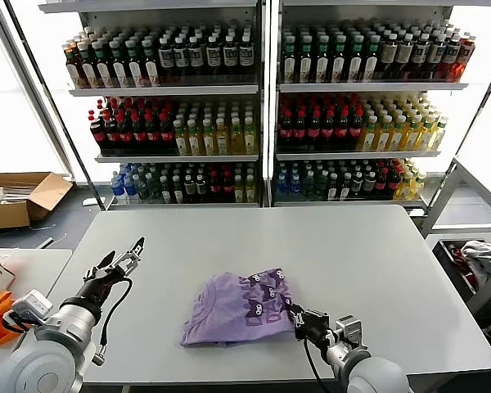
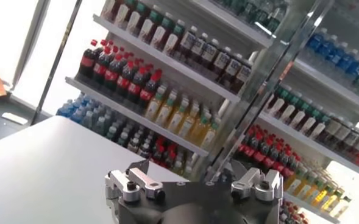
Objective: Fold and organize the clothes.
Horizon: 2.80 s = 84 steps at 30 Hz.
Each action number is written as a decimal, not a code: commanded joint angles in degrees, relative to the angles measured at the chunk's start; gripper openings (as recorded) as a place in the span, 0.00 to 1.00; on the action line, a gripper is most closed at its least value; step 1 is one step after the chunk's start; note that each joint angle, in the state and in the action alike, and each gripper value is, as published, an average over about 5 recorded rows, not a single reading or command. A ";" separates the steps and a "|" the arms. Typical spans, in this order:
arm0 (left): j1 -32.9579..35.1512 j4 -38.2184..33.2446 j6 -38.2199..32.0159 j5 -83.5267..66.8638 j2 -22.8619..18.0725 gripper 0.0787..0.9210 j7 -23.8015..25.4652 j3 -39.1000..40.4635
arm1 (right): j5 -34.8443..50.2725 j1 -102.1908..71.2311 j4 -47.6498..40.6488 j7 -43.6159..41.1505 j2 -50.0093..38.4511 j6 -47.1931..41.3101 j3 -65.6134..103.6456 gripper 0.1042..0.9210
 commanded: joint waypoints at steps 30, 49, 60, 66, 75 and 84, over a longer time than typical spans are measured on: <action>3.63 0.29 -0.62 23.01 4.24 0.88 18.17 6.25 | -1.30 32.27 -10.38 9.97 6.64 -0.90 -25.14 0.74; 5.59 0.43 -1.36 23.70 -0.92 0.88 17.89 5.61 | -12.36 26.37 -19.00 12.08 5.58 -1.00 -29.29 0.88; 5.37 0.22 -1.55 23.40 -0.30 0.88 17.78 5.25 | -11.08 23.38 -6.57 8.38 3.14 16.57 -21.47 0.88; 6.11 -0.44 -1.67 23.33 -0.71 0.88 17.69 4.62 | -6.33 17.16 -1.13 2.24 -0.20 27.50 -7.77 0.88; 7.88 -0.84 -3.09 23.87 -3.70 0.88 19.70 -2.16 | -2.65 -2.06 0.05 -8.36 -2.28 33.66 19.03 0.88; 10.07 -2.02 -4.25 24.86 -7.35 0.88 21.65 -6.73 | 4.65 -15.13 1.09 -12.29 1.18 33.18 31.67 0.88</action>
